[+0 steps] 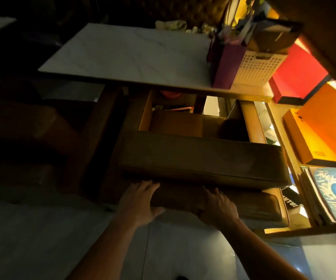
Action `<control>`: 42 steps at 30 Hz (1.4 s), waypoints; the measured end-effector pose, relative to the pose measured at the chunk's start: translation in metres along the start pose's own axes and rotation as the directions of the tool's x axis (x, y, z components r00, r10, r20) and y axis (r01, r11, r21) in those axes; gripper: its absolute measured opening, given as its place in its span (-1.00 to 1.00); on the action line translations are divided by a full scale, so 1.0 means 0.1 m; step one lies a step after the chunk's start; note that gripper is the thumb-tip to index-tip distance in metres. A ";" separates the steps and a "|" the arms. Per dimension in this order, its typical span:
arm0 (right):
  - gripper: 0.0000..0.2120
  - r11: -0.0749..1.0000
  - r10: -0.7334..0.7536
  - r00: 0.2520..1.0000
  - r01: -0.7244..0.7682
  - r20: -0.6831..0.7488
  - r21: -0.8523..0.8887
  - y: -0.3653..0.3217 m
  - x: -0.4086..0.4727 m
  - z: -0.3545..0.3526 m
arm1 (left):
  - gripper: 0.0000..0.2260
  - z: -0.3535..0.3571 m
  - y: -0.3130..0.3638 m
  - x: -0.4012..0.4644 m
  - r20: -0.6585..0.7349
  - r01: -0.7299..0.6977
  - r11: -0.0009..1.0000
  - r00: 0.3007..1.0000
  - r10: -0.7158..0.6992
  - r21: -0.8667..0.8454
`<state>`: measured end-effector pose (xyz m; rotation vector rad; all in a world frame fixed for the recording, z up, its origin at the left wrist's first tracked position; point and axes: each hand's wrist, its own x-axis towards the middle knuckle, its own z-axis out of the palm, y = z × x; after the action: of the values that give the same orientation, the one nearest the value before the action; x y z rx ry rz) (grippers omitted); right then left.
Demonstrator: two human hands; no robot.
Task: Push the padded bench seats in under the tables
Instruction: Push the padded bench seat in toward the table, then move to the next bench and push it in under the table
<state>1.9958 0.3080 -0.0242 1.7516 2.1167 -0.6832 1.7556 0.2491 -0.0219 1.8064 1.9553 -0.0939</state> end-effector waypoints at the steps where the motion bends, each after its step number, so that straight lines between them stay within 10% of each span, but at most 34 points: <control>1: -0.13 1.000 -0.003 1.000 0.003 0.003 -0.005 -0.11 -0.06 -0.03 | -0.26 -0.08 -0.07 -0.08 0.006 -0.003 1.000 1.000 0.003 -0.004; 20: -0.12 0.970 -0.243 0.969 0.242 -0.050 -0.019 -3.74 -0.95 0.24 | -0.25 -1.03 -3.03 -1.91 -0.181 0.027 0.976 0.981 -0.067 -0.215; 42: -0.15 0.939 -0.343 0.939 0.343 0.018 -0.007 -6.65 0.73 1.02 | -0.22 -1.36 -6.76 -1.56 -0.186 0.276 0.954 0.937 -0.295 -0.118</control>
<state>1.3246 0.2208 -0.0386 1.3752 2.4361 -0.7682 1.0731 0.0662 -0.0197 1.5133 2.3174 0.0870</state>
